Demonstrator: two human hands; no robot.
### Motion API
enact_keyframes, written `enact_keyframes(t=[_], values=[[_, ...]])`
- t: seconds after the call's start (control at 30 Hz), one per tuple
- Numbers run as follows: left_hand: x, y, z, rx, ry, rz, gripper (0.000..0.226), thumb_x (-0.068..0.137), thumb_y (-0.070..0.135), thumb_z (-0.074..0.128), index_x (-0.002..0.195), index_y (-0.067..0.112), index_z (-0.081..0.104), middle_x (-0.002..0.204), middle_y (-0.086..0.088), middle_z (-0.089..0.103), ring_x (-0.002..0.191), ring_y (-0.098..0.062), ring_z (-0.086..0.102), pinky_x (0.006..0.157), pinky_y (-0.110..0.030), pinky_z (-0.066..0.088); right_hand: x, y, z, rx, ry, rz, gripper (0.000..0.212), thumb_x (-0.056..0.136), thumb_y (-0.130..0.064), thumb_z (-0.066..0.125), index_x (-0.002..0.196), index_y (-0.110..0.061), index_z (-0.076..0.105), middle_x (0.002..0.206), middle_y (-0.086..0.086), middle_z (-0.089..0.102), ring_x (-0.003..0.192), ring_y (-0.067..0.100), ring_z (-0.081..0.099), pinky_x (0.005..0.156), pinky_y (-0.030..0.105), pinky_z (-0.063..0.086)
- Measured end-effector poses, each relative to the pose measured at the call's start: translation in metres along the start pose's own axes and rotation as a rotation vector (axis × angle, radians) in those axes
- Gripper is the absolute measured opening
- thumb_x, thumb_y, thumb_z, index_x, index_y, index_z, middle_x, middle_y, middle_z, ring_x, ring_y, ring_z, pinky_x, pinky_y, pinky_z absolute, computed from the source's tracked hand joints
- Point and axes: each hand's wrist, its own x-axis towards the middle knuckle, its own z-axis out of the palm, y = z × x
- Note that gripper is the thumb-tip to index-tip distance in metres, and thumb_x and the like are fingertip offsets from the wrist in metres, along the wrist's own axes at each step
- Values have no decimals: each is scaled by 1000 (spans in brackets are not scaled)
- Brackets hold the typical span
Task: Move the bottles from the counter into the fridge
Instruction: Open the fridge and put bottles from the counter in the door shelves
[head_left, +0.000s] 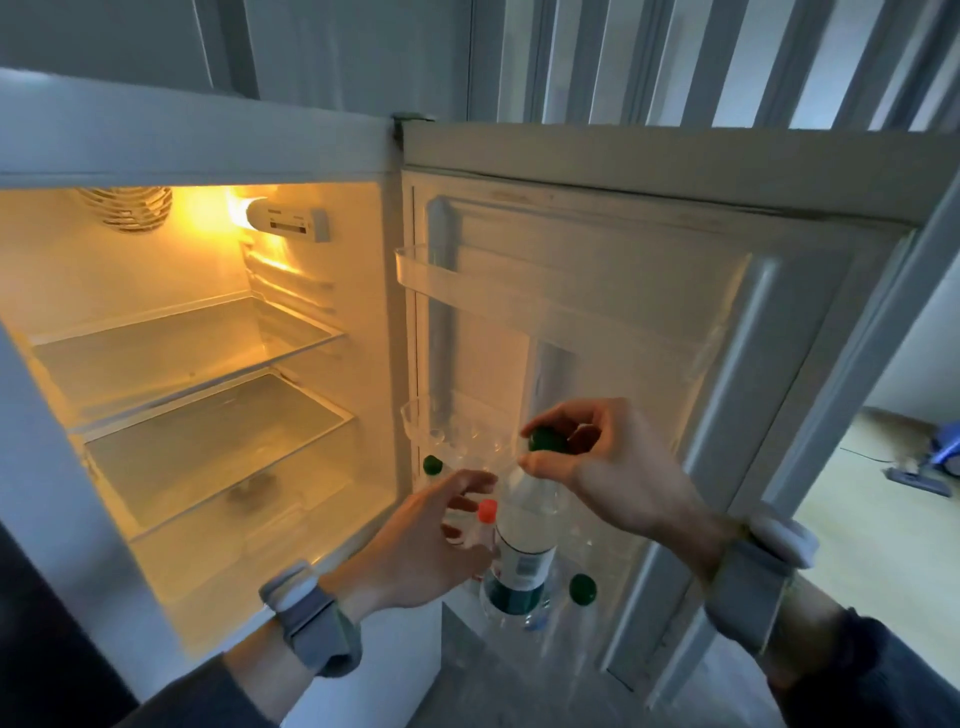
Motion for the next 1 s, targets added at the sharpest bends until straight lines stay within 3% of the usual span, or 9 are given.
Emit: enact_keyframes(t=[0.1,0.2,0.3,0.4,0.53,0.63,0.7,0.87,1.0], values=[[-1,24,-4,-50,-1,51,64,81,31,76,132,53,45,119,41,55,115,16,50,89,-13,51,5,-15,-1,36,68,-48,25,83,-36,84,107,-32,76,93,-15,75,85,1,70,71,18,58],[1,37,-3,-70,-12,74,64,77,46,78,131,53,45,124,32,58,118,10,52,93,-21,52,6,-24,-4,41,172,-90,26,84,-35,84,108,-29,76,93,-13,75,83,2,70,69,17,57],[7,47,2,-95,69,62,63,77,52,82,130,53,46,121,30,60,109,13,56,81,-14,54,6,-28,-8,43,255,-125,26,84,-37,84,109,-28,77,93,-13,75,81,3,70,65,15,54],[16,55,4,-144,147,130,60,80,46,82,129,46,49,120,27,63,113,11,57,79,-9,53,5,-33,-12,-26,286,-171,37,85,-45,81,118,-33,73,99,-18,73,85,3,68,69,18,57],[28,61,16,-300,178,167,59,83,34,83,132,36,51,125,19,65,120,0,59,89,-19,57,-2,-39,-28,-47,332,-196,47,86,-48,77,129,-32,68,110,-20,73,82,1,71,67,22,60],[36,62,29,-383,212,155,55,83,28,83,129,35,53,124,17,65,120,-4,61,92,-22,56,-8,-36,-41,9,440,-207,24,95,-36,72,117,-25,74,92,-15,77,69,9,73,61,32,62],[42,59,36,-379,219,112,56,83,29,84,126,40,50,124,20,63,119,-3,60,90,-15,53,-11,-31,-46,-8,525,-235,14,98,-27,70,109,-22,77,86,-17,76,62,12,71,56,30,60],[55,49,56,-272,189,50,64,82,36,83,134,35,45,127,20,59,121,-9,59,103,-32,53,-17,-24,-59,-79,638,-231,11,98,-20,69,102,-25,78,61,-38,59,40,12,53,43,15,37],[64,53,64,-222,152,63,57,81,37,84,126,35,48,116,23,61,109,2,59,101,-26,53,-11,-19,-66,-140,607,-169,14,98,-24,68,105,-31,78,67,-34,65,41,12,56,42,17,42]])
